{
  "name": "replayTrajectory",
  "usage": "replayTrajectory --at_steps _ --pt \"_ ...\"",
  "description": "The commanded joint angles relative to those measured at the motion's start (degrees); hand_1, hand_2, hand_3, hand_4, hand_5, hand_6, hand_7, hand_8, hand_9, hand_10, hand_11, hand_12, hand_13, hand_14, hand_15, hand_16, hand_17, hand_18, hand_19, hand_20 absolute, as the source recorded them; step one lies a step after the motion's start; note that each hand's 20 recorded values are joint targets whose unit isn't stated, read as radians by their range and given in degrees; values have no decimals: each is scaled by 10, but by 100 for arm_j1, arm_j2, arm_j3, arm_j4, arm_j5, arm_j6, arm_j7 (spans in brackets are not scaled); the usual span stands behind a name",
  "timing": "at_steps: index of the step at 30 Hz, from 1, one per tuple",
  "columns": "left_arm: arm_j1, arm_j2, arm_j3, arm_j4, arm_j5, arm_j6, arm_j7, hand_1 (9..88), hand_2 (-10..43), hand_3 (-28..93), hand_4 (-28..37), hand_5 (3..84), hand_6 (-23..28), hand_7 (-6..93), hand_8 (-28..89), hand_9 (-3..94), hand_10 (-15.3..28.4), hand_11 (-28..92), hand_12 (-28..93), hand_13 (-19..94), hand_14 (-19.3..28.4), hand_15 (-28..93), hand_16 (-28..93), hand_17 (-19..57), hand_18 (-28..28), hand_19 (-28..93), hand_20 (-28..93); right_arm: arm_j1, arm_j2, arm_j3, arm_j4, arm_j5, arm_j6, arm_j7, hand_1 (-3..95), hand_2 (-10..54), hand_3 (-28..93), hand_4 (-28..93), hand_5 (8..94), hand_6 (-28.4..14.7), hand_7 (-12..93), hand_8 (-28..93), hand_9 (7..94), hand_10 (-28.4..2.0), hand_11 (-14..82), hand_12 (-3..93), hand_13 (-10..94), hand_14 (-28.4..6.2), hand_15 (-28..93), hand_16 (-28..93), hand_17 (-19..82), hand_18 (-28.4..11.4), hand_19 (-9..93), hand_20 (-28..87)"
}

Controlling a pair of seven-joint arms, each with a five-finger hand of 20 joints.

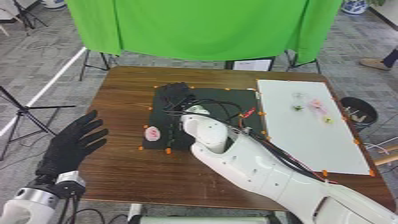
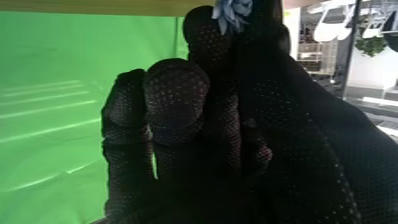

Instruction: Arrange flowers

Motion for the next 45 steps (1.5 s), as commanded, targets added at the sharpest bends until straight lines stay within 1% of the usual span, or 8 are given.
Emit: replayTrajectory --at_steps 1,18,23,27,31,34,39,45 --pt "25 -1 18 -26 23 49 24 243 -12 701 -283 272 42 188 -105 229 114 193 177 170 162 324 0 -100 202 389 110 49 -25 0 111 -175 -10 101 480 -95 857 -283 703 37 457 16 871 -41 125 472 734 -26 619 428 274 -184 754 489" --pt "-69 19 82 6 30 26 42 244 -11 700 -283 272 43 188 -106 229 114 194 177 171 161 323 -1 -101 202 389 109 22 -72 45 127 -261 -297 29 424 -95 827 -283 630 27 449 -22 793 -52 133 418 670 -44 690 358 252 -185 749 496" --pt "-95 25 90 22 27 0 20 244 -11 700 -283 272 42 188 -106 230 114 196 177 171 161 323 0 -100 201 389 109 0 -45 83 102 -267 -319 61 408 -95 824 -283 603 24 455 -34 755 -61 181 360 656 -46 704 345 247 -187 747 500" --pt "-127 32 115 41 30 -28 -18 245 -10 698 -283 271 42 187 -105 230 114 196 176 171 161 323 0 -101 202 389 110 -40 -1 150 45 -106 -289 -4 348 -95 849 -283 588 29 404 -36 709 -79 269 250 650 -49 713 338 244 -189 749 501" --pt "-138 43 137 56 30 -33 -7 245 -9 698 -283 271 42 188 -105 229 114 195 176 170 161 323 0 -101 202 389 110 -33 20 156 44 -177 -270 27 295 -95 878 -282 576 32 369 -168 688 -85 291 243 643 -55 721 344 238 -193 749 507" --pt "-160 58 132 75 26 -52 -33 246 -9 697 -283 271 42 189 -105 229 114 195 177 170 162 324 0 -101 202 390 110 -25 80 134 -8 -142 -218 86 282 -95 879 -283 560 30 367 -179 665 -87 290 244 633 -58 726 345 233 -196 749 508" --pt "-183 56 141 86 13 -95 -87 245 -9 698 -283 272 42 188 -106 229 115 197 177 170 161 324 0 -101 202 390 110 -99 182 241 -199 -88 -329 127 267 -95 875 -283 542 21 359 -177 648 -89 291 244 629 -62 729 344 229 -197 749 508" --pt "-142 -12 79 95 5 -147 -185 245 -9 699 -283 271 42 189 -106 230 115 196 176 170 162 324 -1 -101 202 390 110 -182 780 692 -1066 432 -511 396 260 -95 879 -283 517 15 359 -175 615 -92 285 243 606 -67 730 341 223 -199 746 506"
